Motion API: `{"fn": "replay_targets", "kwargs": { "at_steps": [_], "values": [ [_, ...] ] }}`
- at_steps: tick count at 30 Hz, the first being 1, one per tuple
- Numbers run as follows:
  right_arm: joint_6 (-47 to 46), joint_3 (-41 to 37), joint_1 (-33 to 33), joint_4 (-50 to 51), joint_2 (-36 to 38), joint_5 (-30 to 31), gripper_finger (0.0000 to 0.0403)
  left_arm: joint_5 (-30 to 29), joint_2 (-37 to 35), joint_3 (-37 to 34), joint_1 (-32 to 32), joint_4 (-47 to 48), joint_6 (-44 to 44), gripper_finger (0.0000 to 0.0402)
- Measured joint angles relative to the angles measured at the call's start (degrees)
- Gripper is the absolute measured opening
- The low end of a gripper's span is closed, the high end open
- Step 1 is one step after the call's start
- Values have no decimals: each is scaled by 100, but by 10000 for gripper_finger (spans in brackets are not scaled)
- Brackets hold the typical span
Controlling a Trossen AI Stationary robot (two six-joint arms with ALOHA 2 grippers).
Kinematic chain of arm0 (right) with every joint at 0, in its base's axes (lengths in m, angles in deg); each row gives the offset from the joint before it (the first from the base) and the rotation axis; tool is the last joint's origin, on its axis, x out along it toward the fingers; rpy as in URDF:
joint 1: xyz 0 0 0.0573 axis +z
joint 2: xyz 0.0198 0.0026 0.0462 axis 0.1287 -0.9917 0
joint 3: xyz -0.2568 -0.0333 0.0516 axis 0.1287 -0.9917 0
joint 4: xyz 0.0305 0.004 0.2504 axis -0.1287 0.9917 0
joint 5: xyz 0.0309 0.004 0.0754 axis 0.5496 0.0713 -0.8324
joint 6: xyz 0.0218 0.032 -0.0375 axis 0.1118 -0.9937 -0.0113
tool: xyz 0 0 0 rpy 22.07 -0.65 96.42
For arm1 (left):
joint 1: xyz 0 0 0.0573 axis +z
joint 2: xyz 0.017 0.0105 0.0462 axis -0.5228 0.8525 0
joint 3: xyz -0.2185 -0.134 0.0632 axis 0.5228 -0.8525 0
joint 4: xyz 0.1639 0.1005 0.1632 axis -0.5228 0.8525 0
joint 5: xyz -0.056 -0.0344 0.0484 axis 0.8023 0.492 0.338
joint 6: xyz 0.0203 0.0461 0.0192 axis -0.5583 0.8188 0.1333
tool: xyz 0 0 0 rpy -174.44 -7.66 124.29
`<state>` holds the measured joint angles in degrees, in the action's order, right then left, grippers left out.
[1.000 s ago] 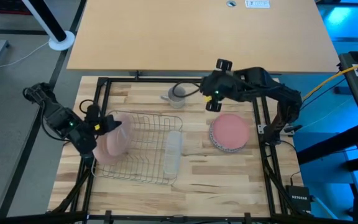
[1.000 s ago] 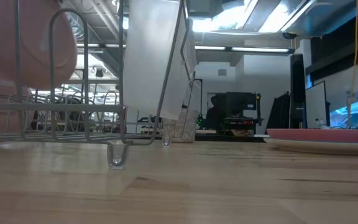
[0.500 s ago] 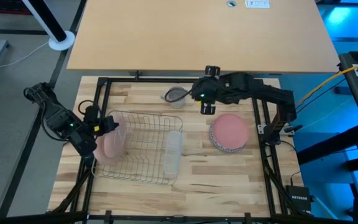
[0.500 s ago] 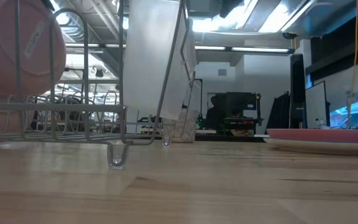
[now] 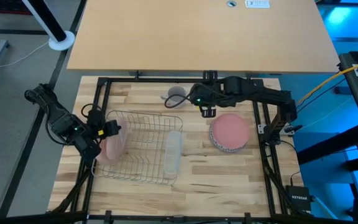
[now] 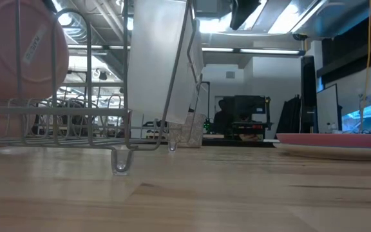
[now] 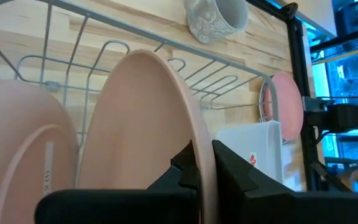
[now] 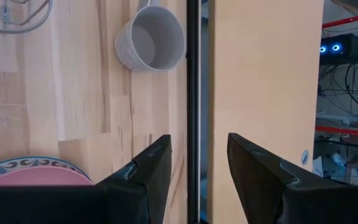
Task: Sort dishes
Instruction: Put the pink plate in the dish rack
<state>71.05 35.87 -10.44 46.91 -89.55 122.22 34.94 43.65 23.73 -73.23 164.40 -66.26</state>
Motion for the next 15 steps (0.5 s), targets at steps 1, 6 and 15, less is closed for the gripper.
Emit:
{"fn": "replay_targets", "kwargs": {
  "at_steps": [1, 6, 15],
  "values": [
    [-2, 0, 0, -2, 11, 2, 161, -15, -6, 0, 2, -45, 7, 11],
    [-2, 2, 2, -5, 18, 2, 161, -31, -13, 0, 0, -394, 135, 11],
    [-18, 2, 2, -17, 18, 2, 161, -41, 143, 0, 0, -592, 218, 11]
  ]
}}
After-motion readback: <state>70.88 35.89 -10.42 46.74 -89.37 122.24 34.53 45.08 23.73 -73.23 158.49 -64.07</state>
